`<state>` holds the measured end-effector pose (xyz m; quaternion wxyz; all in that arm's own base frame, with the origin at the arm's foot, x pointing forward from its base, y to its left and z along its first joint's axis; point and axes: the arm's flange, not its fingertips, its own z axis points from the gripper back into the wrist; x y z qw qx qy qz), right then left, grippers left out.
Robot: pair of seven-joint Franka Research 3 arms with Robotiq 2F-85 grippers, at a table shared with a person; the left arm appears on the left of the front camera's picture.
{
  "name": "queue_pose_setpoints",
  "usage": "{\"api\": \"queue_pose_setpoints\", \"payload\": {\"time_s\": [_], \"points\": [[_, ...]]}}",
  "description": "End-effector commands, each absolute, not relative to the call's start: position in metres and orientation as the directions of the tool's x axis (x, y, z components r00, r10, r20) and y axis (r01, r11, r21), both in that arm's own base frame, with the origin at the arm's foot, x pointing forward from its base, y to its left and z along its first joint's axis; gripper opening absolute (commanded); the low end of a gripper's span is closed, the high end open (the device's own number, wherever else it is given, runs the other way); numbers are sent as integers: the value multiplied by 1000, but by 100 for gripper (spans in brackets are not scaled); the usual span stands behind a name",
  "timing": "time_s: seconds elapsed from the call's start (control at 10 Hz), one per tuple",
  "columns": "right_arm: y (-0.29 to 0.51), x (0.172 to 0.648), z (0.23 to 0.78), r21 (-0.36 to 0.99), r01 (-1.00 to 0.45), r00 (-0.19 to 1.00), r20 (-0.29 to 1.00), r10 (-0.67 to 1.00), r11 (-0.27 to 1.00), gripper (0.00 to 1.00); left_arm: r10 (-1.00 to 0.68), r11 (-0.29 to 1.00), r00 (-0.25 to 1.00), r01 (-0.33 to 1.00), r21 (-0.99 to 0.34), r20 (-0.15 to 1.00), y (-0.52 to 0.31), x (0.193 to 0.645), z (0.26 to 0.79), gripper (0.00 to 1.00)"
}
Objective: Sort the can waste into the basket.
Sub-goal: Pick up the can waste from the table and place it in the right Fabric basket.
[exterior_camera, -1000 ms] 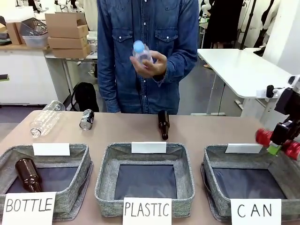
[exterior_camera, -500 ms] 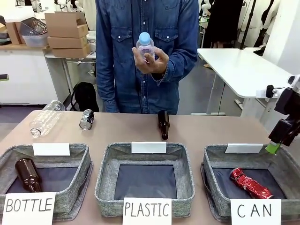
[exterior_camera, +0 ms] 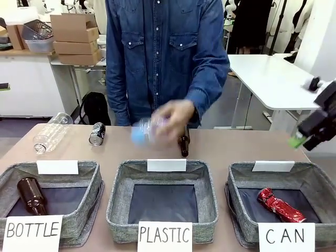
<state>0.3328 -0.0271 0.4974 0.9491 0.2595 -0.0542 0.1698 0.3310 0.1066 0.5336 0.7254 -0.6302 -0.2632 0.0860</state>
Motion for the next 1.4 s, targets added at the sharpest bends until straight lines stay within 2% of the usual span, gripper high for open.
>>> {"api": "queue_pose_setpoints", "payload": {"time_s": [0.0, 0.1, 0.2, 0.4, 0.5, 1.3], "points": [[-39, 347, 523, 919, -250, 946, 299, -125, 305, 100, 459, 176, 840, 233, -956, 289, 105, 331, 535, 100], [-45, 351, 526, 960, -212, 941, 250, -228, 181, 100, 459, 176, 840, 233, -956, 289, 105, 331, 535, 100], [-49, 355, 528, 980, -179, 944, 194, -265, 81, 100, 459, 176, 840, 233, -956, 289, 105, 331, 535, 100], [-57, 361, 527, 988, -152, 910, 126, -395, -36, 100, 459, 176, 840, 233, -956, 289, 105, 331, 535, 100], [-54, 352, 536, 895, -187, 973, 226, -52, 406, 100, 459, 176, 840, 233, -956, 289, 105, 331, 535, 100], [-54, 352, 536, 895, -187, 973, 226, -52, 406, 100, 459, 176, 840, 233, -956, 289, 105, 331, 535, 100]]}}
